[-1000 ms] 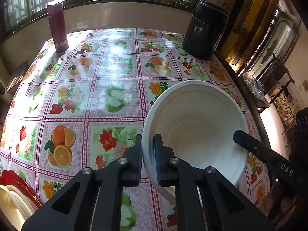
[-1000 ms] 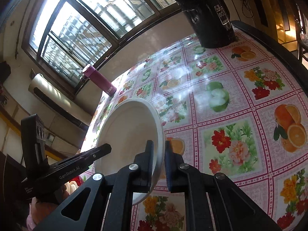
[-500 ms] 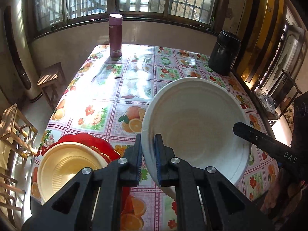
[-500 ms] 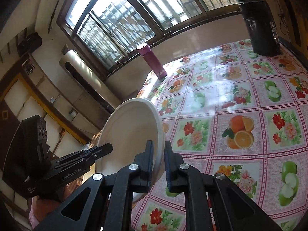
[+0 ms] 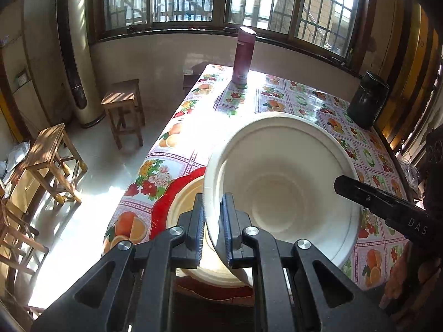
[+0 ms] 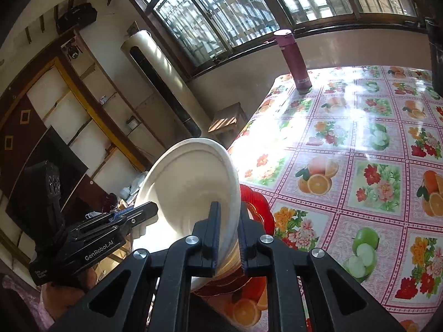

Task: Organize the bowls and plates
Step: 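Carry the white bowl with both tools over the red plate stack, then lower the white bowl onto the stack and open both tools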

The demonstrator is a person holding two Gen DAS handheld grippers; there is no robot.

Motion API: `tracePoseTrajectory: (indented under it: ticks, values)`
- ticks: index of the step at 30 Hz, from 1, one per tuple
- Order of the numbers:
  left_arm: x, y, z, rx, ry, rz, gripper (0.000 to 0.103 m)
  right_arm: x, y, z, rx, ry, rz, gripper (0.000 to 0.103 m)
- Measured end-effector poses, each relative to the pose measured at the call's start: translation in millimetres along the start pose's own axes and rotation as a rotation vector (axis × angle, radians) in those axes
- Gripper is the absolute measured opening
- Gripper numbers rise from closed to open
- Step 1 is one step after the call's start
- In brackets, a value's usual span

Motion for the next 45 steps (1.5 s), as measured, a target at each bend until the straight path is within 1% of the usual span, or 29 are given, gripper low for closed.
tracePoseTrajectory:
  ticks: [5,7,13,19,23,26,27,28,29,30,31,32,33,34,35,37,38,39,40,43,45]
  values:
    - [-9.2,-12.8,-20.9,-0.002,0.030,-0.037,0.010,-6.7,-22.7,-9.4,-0.026,0.023,-0.038,0.012]
    - [-12.3,-18.9,-28.6,-0.001,0.041,-0.050,0.010,-9.7,-32.4,-12.6,-0.035,0.028,-0.056,0.014]
    - [-19.8,-31.6,-39.5,-0.003,0.053,-0.077,0.010,-17.1,-49.8,-17.4,-0.078,0.059,-0.080,0.014]
    - [-22.2,-29.2,-41.2,0.009,0.038,-0.062,0.010,-22.6,-58.7,-21.8,-0.097,0.088,-0.101,0.015]
    - [-21.9,-25.3,-42.3,0.014,0.032,-0.045,0.010,-24.5,-61.8,-20.5,-0.089,0.085,-0.108,0.015]
    - [-23.5,-20.9,-40.5,0.019,0.015,-0.030,0.017,-25.4,-60.8,-19.5,-0.083,0.086,-0.104,0.015]
    - [-24.0,-18.8,-39.4,0.021,0.007,-0.021,0.023,-25.1,-59.4,-20.1,-0.082,0.092,-0.098,0.016]
    - [-24.3,-16.9,-39.0,0.031,-0.003,-0.010,0.035,-24.6,-57.6,-20.9,-0.089,0.103,-0.089,0.017]
    - [-24.5,-14.3,-37.7,0.042,-0.013,0.005,0.043,-24.3,-55.5,-22.0,-0.096,0.114,-0.081,0.019]
    - [-24.3,-11.2,-36.7,0.049,-0.022,0.024,0.057,-23.7,-53.5,-23.0,-0.094,0.124,-0.073,0.021]
    - [-24.5,-7.0,-35.2,0.058,-0.031,0.047,0.064,-23.8,-50.5,-23.9,-0.085,0.130,-0.067,0.025]
    - [-24.1,-2.6,-34.1,0.072,-0.039,0.075,0.066,-23.6,-47.8,-24.4,-0.073,0.133,-0.060,0.031]
    - [-23.8,2.5,-32.1,0.087,-0.048,0.104,0.073,-23.7,-43.6,-24.3,-0.069,0.135,-0.048,0.045]
    - [-23.4,7.5,-29.3,0.096,-0.057,0.133,0.084,-23.7,-38.9,-23.6,-0.069,0.137,-0.033,0.060]
    - [-22.2,12.4,-27.2,0.098,-0.064,0.160,0.087,-23.7,-33.6,-22.8,-0.064,0.138,-0.015,0.066]
    - [-22.2,21.2,-19.4,0.110,-0.077,0.207,0.092,-25.1,-21.0,-21.1,-0.048,0.148,0.020,0.081]
    - [-22.5,24.1,-14.5,0.117,-0.085,0.227,0.094,-25.7,-14.6,-20.6,-0.049,0.162,0.036,0.085]
    - [-23.3,26.6,-8.8,0.120,-0.097,0.243,0.100,-26.8,-7.8,-20.0,-0.060,0.180,0.054,0.093]
    - [-24.5,28.7,-3.0,0.121,-0.105,0.259,0.103,-27.9,-0.7,-19.2,-0.077,0.203,0.074,0.101]
    - [-29.1,35.0,15.5,0.105,-0.107,0.299,0.103,-35.3,22.1,-16.1,-0.138,0.264,0.140,0.103]
    - [-32.4,37.5,28.2,0.093,-0.103,0.310,0.103,-40.5,36.4,-10.0,-0.170,0.274,0.172,0.103]
Point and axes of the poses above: each gripper's, at about its wrist camera, not at the fingertips, and y roughly against the way its jaws point, z to its right, x to its top, the point moved 3 cm from there along -y, roughly the way its jaws point, and after that the axes turned 6 degrees about y, right-handed, at the moved point
